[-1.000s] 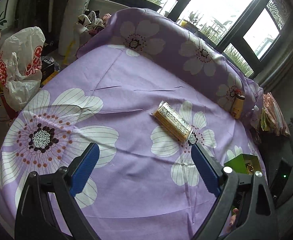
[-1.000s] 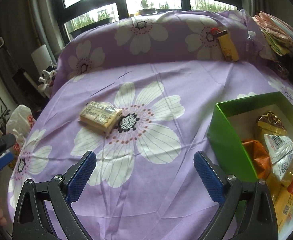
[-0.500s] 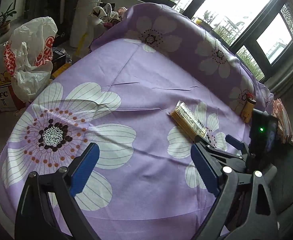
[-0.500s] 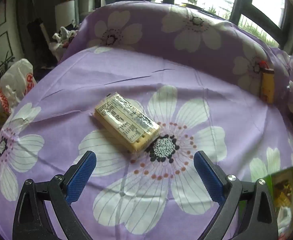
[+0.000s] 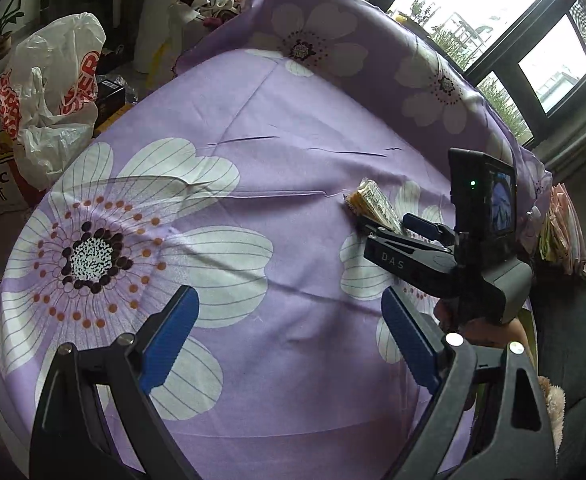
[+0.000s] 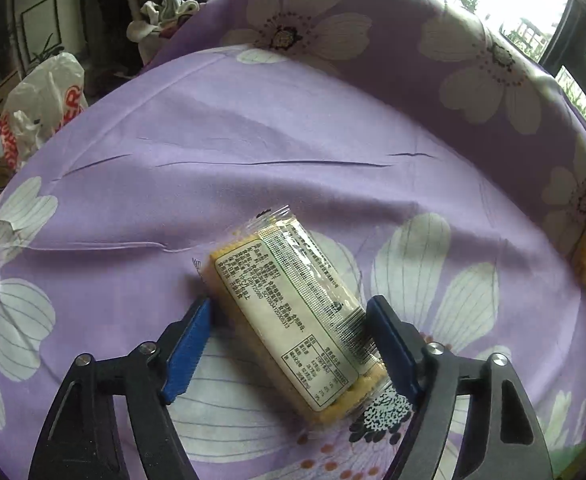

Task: Organize snacks
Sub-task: 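Close the right gripper on the cream cracker packet and lift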

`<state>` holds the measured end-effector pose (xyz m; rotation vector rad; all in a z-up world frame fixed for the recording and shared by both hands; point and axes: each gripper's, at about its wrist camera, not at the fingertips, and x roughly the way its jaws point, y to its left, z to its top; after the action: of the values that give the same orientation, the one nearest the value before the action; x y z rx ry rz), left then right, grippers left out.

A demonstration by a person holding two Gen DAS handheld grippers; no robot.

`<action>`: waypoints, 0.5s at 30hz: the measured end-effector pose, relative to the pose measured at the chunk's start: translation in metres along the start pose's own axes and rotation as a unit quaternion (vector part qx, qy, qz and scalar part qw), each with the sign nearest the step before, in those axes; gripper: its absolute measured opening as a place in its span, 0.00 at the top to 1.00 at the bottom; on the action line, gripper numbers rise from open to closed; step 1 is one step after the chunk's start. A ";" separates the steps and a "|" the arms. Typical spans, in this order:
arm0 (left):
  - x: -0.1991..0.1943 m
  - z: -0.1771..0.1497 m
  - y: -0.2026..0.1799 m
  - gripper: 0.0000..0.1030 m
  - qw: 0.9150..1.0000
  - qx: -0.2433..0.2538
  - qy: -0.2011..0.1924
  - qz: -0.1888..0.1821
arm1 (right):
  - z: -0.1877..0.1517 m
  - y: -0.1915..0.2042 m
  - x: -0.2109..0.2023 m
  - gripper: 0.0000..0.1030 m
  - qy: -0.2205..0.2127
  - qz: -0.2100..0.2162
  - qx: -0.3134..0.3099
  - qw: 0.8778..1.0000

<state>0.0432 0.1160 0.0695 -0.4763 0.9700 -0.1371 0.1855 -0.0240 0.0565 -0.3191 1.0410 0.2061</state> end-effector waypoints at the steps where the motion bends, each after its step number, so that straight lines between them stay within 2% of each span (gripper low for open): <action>1: 0.002 -0.001 -0.001 0.11 1.000 0.001 0.004 0.002 | -0.001 -0.001 -0.004 0.42 0.000 0.003 0.002 1.000; 3: 0.004 -0.003 -0.004 0.11 1.000 0.005 0.006 0.006 | -0.002 -0.002 -0.011 0.53 0.009 0.014 -0.006 1.000; 8: 0.008 -0.009 -0.009 0.11 1.000 0.015 0.015 0.014 | 0.006 -0.006 -0.010 0.54 0.030 0.026 -0.032 0.999; 9: 0.008 -0.009 -0.011 0.11 1.000 0.018 0.018 0.012 | 0.009 -0.006 -0.007 0.50 0.033 0.026 -0.040 0.998; 12: 0.008 -0.009 -0.012 0.11 1.000 0.023 0.017 0.010 | 0.018 -0.008 0.009 0.21 0.045 0.000 -0.057 0.997; 13: 0.009 -0.009 -0.014 0.11 0.999 0.025 0.018 0.011 | 0.021 -0.009 0.013 0.18 0.045 -0.003 -0.056 0.997; 15: 0.012 -0.009 -0.014 0.11 0.999 0.028 0.024 0.011 | 0.024 -0.012 0.020 0.18 0.044 0.010 -0.041 0.998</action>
<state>0.0437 0.0966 0.0627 -0.4117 1.0153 -0.1564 0.2183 -0.0265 0.0525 -0.3950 1.1248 0.2546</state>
